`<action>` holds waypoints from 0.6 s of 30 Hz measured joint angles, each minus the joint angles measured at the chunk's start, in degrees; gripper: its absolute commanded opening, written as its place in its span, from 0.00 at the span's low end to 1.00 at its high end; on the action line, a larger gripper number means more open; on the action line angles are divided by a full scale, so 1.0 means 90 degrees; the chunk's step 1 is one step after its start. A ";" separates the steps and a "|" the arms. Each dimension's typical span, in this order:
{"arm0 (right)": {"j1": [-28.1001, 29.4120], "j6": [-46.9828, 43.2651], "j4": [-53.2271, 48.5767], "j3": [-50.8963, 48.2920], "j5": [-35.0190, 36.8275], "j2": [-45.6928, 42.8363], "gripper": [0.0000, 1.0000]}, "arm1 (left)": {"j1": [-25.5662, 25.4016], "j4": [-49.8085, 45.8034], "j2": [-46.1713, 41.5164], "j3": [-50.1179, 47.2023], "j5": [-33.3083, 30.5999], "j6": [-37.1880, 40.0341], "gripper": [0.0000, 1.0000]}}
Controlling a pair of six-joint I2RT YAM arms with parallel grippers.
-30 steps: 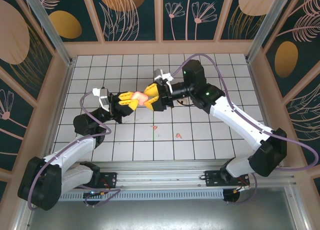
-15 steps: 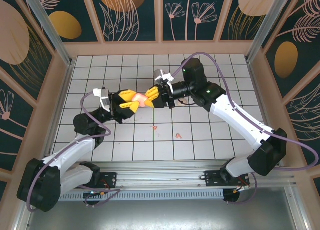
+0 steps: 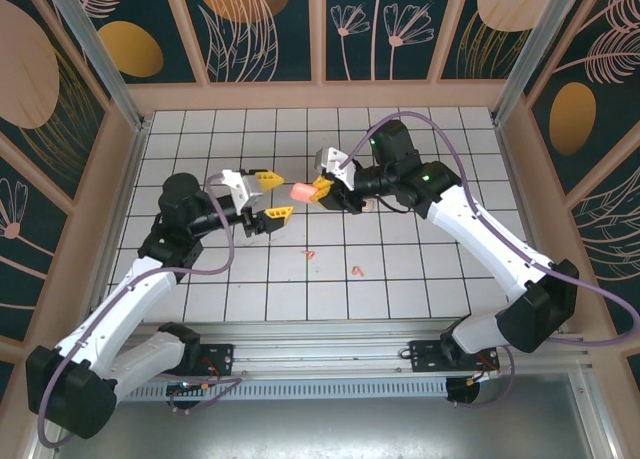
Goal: Insert wireless bluetooth earbuds into charging case
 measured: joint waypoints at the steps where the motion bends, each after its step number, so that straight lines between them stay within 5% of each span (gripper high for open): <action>1: 0.0002 -0.0168 -0.0056 -0.0002 0.0095 -0.0002 0.17 | 0.0000 -0.0267 0.0070 0.0010 -0.0007 0.0243 0.61; 14: 0.0563 -0.1537 -0.0294 -0.0073 0.0381 0.0000 0.18 | 0.0000 -0.1297 0.0352 0.0027 0.0138 0.1260 0.60; 18: 0.0617 -0.1632 -0.0301 -0.0073 0.0304 0.0046 0.17 | 0.0000 -0.1292 0.0352 0.0027 0.0257 0.1275 0.52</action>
